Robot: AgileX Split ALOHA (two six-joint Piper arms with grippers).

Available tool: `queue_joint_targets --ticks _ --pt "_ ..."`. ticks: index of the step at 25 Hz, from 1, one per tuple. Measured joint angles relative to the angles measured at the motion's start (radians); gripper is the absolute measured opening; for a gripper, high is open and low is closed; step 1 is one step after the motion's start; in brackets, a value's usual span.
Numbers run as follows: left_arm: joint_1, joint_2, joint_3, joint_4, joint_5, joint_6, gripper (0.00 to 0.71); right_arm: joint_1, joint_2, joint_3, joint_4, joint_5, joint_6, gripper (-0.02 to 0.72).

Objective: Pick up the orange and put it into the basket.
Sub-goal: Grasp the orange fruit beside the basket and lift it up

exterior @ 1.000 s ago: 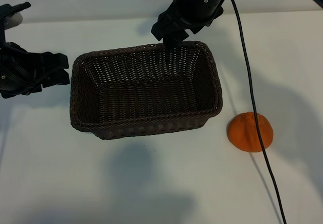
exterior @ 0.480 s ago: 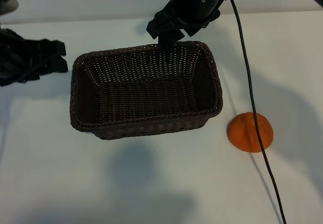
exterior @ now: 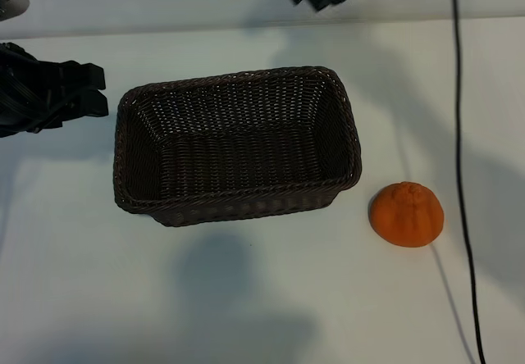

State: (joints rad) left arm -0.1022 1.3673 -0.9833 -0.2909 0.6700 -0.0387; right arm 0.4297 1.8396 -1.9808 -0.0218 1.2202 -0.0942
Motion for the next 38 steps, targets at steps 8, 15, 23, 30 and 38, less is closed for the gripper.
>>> queue_joint_targets --ticks 8,15,23,30,38 --pt "0.0 0.0 0.0 0.0 0.0 0.0 0.591 -0.107 -0.152 0.304 -0.037 0.002 0.0 0.539" --pt "0.0 0.0 0.0 0.001 0.004 0.0 0.591 -0.176 -0.193 0.499 -0.046 -0.001 -0.002 0.539" --pt "0.0 0.0 0.0 0.001 0.007 0.0 0.591 -0.178 -0.193 0.641 -0.028 -0.002 -0.022 0.539" --pt "0.0 0.0 0.0 0.002 0.008 0.0 0.591 -0.178 -0.194 0.725 0.036 -0.053 -0.022 0.539" --pt "0.0 0.0 0.0 0.004 0.018 0.002 0.591 -0.178 -0.194 0.88 0.071 -0.217 -0.023 0.538"
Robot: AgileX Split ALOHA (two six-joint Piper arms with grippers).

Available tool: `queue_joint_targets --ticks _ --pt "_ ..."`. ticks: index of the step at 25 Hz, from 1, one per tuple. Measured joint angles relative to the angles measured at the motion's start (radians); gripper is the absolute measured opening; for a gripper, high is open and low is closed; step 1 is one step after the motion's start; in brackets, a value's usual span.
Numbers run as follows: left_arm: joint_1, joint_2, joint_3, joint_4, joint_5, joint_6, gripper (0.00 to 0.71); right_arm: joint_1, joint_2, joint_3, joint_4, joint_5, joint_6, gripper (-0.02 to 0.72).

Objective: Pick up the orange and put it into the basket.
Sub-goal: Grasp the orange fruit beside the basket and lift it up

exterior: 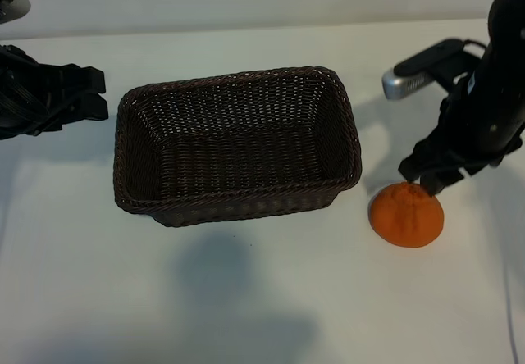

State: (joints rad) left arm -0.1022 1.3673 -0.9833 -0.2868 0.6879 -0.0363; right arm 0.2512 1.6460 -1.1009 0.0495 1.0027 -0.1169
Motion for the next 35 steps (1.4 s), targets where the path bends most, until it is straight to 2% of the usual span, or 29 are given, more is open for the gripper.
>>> queue_joint_targets --ticks 5,13,26,35 --pt "0.0 0.0 -0.001 0.001 0.007 0.001 0.591 0.0 0.0 0.036 0.036 -0.072 -0.005 0.537" --pt "0.0 0.0 -0.001 0.002 0.012 0.003 0.591 0.0 0.0 0.053 0.104 -0.127 -0.053 0.537" --pt "0.0 0.0 -0.001 0.002 0.018 0.003 0.591 0.0 0.0 0.055 0.121 -0.19 -0.072 0.537" --pt "0.0 0.0 -0.001 0.002 0.019 0.003 0.591 0.0 0.077 0.055 0.122 -0.193 -0.072 0.537"
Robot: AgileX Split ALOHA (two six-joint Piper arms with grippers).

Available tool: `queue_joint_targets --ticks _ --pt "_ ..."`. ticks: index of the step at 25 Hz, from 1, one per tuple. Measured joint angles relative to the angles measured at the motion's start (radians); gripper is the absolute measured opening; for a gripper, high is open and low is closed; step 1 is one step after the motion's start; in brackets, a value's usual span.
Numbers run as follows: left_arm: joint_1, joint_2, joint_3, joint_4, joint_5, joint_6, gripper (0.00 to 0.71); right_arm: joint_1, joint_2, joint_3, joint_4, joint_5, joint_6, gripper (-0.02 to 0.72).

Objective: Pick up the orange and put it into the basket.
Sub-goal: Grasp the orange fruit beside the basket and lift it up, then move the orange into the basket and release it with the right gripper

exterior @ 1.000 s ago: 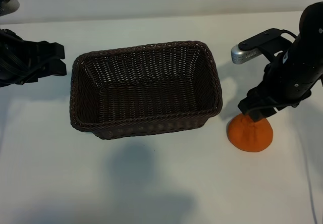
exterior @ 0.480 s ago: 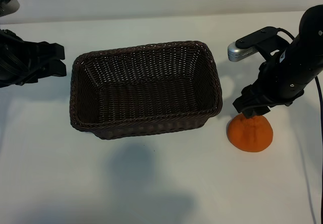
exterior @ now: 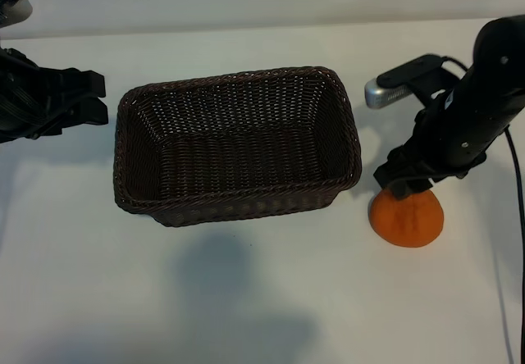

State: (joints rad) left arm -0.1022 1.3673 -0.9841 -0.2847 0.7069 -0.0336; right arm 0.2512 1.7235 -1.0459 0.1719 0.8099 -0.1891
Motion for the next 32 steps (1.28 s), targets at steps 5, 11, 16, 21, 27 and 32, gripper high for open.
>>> queue_joint_targets --ticks 5,11,16,21,27,32 --pt "0.0 0.0 0.0 0.0 0.001 0.0 0.591 0.0 0.031 0.0 0.0 -0.003 0.0 0.537" --pt "0.0 0.0 0.0 0.0 0.001 0.001 0.591 0.0 0.034 0.016 0.0 -0.035 -0.003 0.537" --pt "0.0 0.0 0.0 0.0 0.001 0.003 0.591 0.0 0.041 0.069 -0.001 -0.087 0.002 0.505" --pt "0.0 0.0 0.0 0.0 0.001 0.003 0.591 0.0 0.047 0.08 -0.022 -0.086 0.042 0.247" --pt "0.0 0.0 0.0 0.0 0.005 0.003 0.585 0.0 0.047 0.08 -0.022 -0.079 0.057 0.089" --pt "0.0 0.0 0.0 0.0 0.008 0.003 0.554 0.0 0.009 0.077 -0.032 -0.054 0.066 0.087"
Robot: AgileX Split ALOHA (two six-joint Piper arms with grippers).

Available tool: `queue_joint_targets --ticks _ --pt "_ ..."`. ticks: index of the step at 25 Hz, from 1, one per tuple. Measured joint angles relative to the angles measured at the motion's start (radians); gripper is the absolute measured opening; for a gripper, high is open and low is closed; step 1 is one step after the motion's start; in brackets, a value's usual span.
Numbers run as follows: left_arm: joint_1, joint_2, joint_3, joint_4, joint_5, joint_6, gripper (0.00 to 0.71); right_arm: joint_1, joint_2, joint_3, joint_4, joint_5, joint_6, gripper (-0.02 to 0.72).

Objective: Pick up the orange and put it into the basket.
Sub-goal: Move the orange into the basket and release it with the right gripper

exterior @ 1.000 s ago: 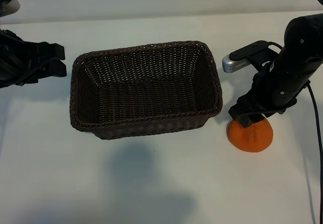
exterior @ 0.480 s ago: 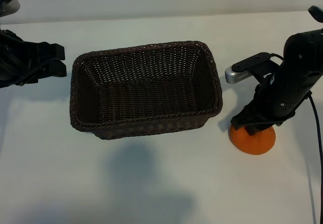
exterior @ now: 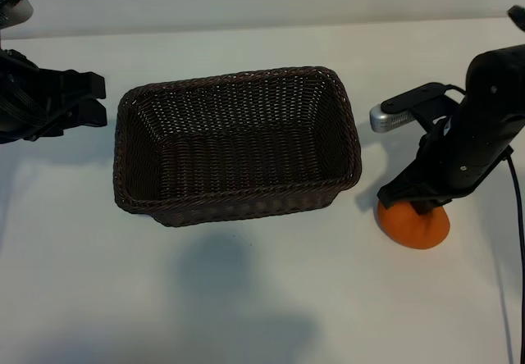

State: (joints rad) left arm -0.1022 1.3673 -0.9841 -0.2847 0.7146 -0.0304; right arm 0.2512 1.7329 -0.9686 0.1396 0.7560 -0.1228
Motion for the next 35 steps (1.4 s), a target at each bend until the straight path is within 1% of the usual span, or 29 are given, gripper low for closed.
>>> queue_joint_targets --ticks 3,6,8,10,13,15,17,19,21,23,26,29,31,35 --pt "0.0 0.0 0.0 0.0 0.003 0.001 0.545 0.0 -0.048 -0.019 -0.032 0.046 0.014 0.087" --pt "0.0 0.0 0.0 -0.001 0.007 0.001 0.546 0.0 -0.105 -0.052 -0.096 0.09 0.056 0.086" --pt "0.0 0.0 0.0 -0.001 0.007 0.001 0.545 0.0 -0.142 -0.071 -0.126 0.105 0.081 0.084" --pt "0.0 0.0 0.0 -0.001 0.007 0.001 0.544 0.0 -0.176 -0.087 -0.14 0.116 0.095 0.083" --pt "0.0 0.0 0.0 -0.001 0.007 0.002 0.542 0.0 -0.215 -0.119 -0.14 0.13 0.103 0.083" --pt "0.0 0.0 0.0 -0.001 0.007 0.003 0.542 0.0 -0.232 -0.146 -0.128 0.136 0.104 0.083" --pt "0.0 0.0 0.0 -0.001 0.007 0.004 0.542 0.0 -0.243 -0.183 -0.097 0.14 0.104 0.083" --pt "0.0 0.0 0.0 -0.001 0.007 0.008 0.542 0.0 -0.244 -0.219 -0.05 0.142 0.103 0.083" --pt "0.0 0.0 0.0 -0.001 0.007 0.012 0.542 0.0 -0.244 -0.248 -0.003 0.142 0.078 0.083" --pt "0.0 0.0 0.0 -0.001 0.007 0.017 0.542 0.0 -0.244 -0.275 0.056 0.142 0.038 0.083" --pt "0.0 0.0 0.0 -0.002 0.007 0.019 0.542 0.0 -0.244 -0.295 0.146 0.13 -0.046 0.083" --pt "0.0 0.0 0.0 -0.002 0.007 0.019 0.542 0.0 -0.244 -0.3 0.222 0.12 -0.113 0.079" --pt "0.0 0.0 0.0 -0.002 0.007 0.019 0.542 0.0 -0.244 -0.3 0.247 0.12 -0.135 0.079" --pt "0.0 0.0 0.0 -0.002 0.007 0.02 0.542 0.0 -0.244 -0.3 0.256 0.12 -0.151 0.079"
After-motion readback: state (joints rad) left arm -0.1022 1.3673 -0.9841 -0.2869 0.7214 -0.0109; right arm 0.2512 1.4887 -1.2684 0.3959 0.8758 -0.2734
